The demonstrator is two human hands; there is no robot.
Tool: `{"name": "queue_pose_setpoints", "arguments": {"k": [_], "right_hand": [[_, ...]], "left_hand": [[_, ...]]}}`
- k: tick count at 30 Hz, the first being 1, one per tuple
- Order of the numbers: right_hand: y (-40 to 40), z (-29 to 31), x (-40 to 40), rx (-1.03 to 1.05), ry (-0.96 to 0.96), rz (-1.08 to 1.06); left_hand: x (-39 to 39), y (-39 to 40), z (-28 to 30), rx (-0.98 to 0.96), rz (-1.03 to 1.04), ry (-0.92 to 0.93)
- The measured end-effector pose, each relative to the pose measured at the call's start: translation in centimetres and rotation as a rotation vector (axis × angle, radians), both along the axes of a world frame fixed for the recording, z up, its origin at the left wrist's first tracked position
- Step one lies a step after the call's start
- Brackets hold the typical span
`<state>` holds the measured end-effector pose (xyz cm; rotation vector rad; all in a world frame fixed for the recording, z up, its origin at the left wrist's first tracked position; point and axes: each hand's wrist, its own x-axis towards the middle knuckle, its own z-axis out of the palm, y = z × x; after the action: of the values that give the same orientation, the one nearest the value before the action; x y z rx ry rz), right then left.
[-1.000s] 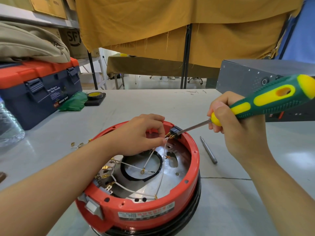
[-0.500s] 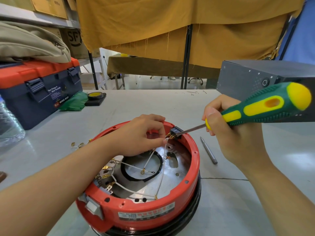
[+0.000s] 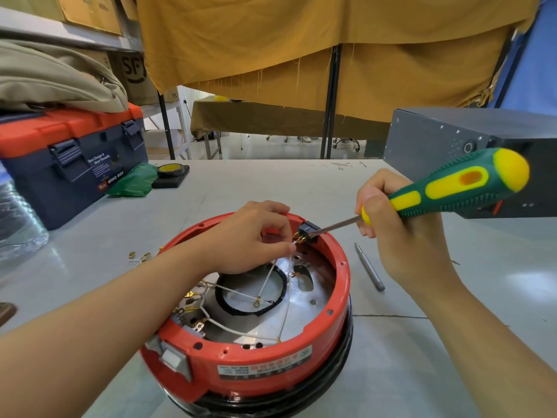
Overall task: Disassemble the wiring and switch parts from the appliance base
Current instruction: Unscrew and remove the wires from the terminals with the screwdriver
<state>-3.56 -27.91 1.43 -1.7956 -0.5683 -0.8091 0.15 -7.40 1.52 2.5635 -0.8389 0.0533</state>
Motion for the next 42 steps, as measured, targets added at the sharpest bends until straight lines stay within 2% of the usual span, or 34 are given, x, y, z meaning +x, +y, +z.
{"name": "queue_pose_setpoints", "arguments": {"k": [9,12,15,23,42], "right_hand": [[-0.6,-0.3,1.0,0.302,0.150,0.085],[1.0,-1.6,1.0,0.185,0.223,0.122],[2.1,-1.7,0.9,0.120,0.183,0.131],[-0.5,0.0,0.6,0.347,0.073,0.059],[-0.7,0.7,-0.3,-0.057,-0.061,0.009]], "left_hand": [[0.0,-0.1,0.0,0.005,0.015,-0.005],[0.0,-0.1,0.0,-0.005,0.015,-0.002],[0.0,-0.3,0.1,-0.021,0.006,-0.015],[0.0,-0.2,0.0,-0.015,-0.002,-0.023],[0.2,-0.2,-0.2,0.009,-0.010,-0.025]]}}
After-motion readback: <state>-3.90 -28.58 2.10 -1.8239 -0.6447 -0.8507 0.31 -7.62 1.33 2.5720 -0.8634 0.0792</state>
